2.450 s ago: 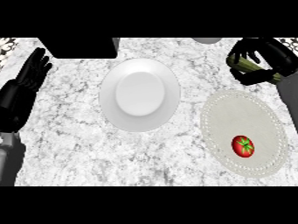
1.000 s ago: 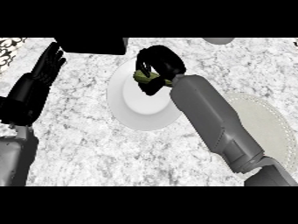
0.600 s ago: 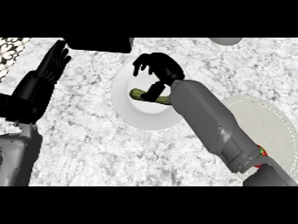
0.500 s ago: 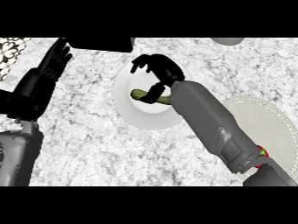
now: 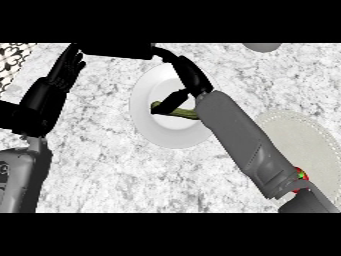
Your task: Pick the squash from the placemat and place it in the plate
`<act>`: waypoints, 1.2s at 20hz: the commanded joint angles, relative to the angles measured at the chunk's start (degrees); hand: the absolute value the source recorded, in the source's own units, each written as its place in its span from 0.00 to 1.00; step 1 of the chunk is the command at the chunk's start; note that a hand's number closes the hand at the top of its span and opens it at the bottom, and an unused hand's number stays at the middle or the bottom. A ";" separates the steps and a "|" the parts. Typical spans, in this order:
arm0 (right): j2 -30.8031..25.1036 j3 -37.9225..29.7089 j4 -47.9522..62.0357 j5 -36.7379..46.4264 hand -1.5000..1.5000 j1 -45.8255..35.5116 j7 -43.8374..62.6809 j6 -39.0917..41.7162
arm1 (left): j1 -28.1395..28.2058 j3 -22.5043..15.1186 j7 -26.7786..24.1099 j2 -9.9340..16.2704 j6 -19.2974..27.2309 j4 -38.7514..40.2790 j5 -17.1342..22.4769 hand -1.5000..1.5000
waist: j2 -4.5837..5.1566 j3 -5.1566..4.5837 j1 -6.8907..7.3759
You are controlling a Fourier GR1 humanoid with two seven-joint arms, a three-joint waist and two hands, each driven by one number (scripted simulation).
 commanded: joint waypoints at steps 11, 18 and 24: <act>-7.59 -13.38 9.94 -11.71 0.00 -3.17 -9.46 11.07 | 1.31 3.08 3.00 1.70 0.12 -3.00 1.30 0.50 | -0.68 0.00 -3.99; -15.71 -15.15 15.24 -11.05 0.00 -2.02 -16.91 19.52 | 3.27 0.44 0.69 -0.48 1.67 -4.02 -1.73 0.50 | -0.04 0.06 -2.85; -21.33 -15.08 17.58 -9.39 0.00 -1.03 -21.16 24.36 | 3.25 0.94 0.98 -0.26 1.72 -4.14 -1.82 0.50 | 0.00 0.09 -2.69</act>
